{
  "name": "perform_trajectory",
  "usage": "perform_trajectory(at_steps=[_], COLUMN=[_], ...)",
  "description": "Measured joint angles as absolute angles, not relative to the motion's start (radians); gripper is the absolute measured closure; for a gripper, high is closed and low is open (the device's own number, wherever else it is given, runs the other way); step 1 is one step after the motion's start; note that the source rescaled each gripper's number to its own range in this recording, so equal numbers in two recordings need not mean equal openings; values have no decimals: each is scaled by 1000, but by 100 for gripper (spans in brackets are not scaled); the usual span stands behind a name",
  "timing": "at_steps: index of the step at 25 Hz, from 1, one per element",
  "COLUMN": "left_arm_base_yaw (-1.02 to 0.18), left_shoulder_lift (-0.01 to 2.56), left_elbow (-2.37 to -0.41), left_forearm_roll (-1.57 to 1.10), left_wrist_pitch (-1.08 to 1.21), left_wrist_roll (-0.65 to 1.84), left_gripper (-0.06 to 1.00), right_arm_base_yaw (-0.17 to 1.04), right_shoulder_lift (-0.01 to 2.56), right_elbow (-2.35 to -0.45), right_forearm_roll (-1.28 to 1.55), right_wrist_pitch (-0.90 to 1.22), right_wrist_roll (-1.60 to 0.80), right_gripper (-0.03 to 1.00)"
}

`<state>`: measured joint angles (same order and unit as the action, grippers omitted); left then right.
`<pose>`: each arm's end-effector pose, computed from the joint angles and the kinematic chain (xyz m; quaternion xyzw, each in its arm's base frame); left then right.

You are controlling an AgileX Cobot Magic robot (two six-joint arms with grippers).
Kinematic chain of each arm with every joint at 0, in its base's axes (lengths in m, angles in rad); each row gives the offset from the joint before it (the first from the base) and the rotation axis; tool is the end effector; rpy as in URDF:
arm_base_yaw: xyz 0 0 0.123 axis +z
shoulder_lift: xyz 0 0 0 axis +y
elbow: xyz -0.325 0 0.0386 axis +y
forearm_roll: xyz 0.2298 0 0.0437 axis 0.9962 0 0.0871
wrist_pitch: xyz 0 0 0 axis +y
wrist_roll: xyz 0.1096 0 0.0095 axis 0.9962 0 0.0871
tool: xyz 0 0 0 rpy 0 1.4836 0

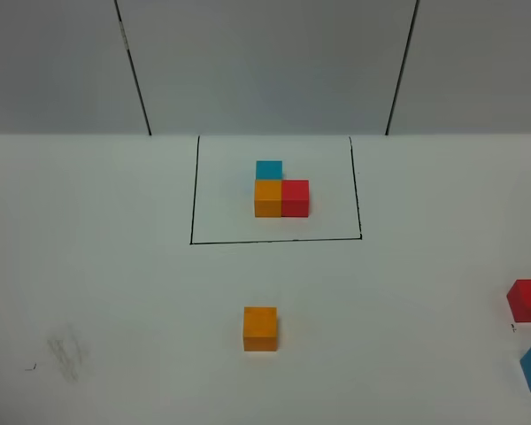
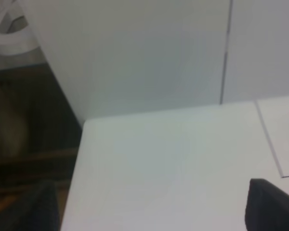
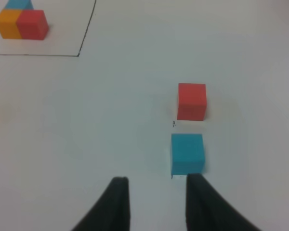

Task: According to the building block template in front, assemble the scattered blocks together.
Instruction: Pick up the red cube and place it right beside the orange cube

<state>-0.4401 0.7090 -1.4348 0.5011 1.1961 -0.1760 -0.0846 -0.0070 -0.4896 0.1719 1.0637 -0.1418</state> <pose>0.0338 0.0385 0.5166 0.0523 0.8030 0.0663 0.5899 -0.0457 0.0204 0.2576 -0.0276 0.8513 0.0268 0.5233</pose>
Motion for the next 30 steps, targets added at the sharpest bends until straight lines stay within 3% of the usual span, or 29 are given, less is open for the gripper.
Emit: perform_trajectory(at_steps=[8,13,19,30], left_arm_base_yaw=[-415,-284,-132,-31], left_shoulder_lift=[475,382,225,-5], left_elbow=[-1399,-1226,-1010,-667], left_forearm_roll=[326,298,53,-44], left_wrist_pitch=[1197,1197,1137,1041], left_wrist_roll=[-143,-69,48,18], left_gripper=[24,24,24,25], right_arm_base_yaw=[-85,-85,-85,-85], right_shoulder_lift=[-7,-7,-7,-7], right_elbow=[-490,-490,-490,-490], right_forearm_roll=[172,172,172,172], right_wrist_pitch=[1064,1064,1064,1064], right_wrist_roll=[-142,-141,-142,-142], right_gripper=[96,96,96,96])
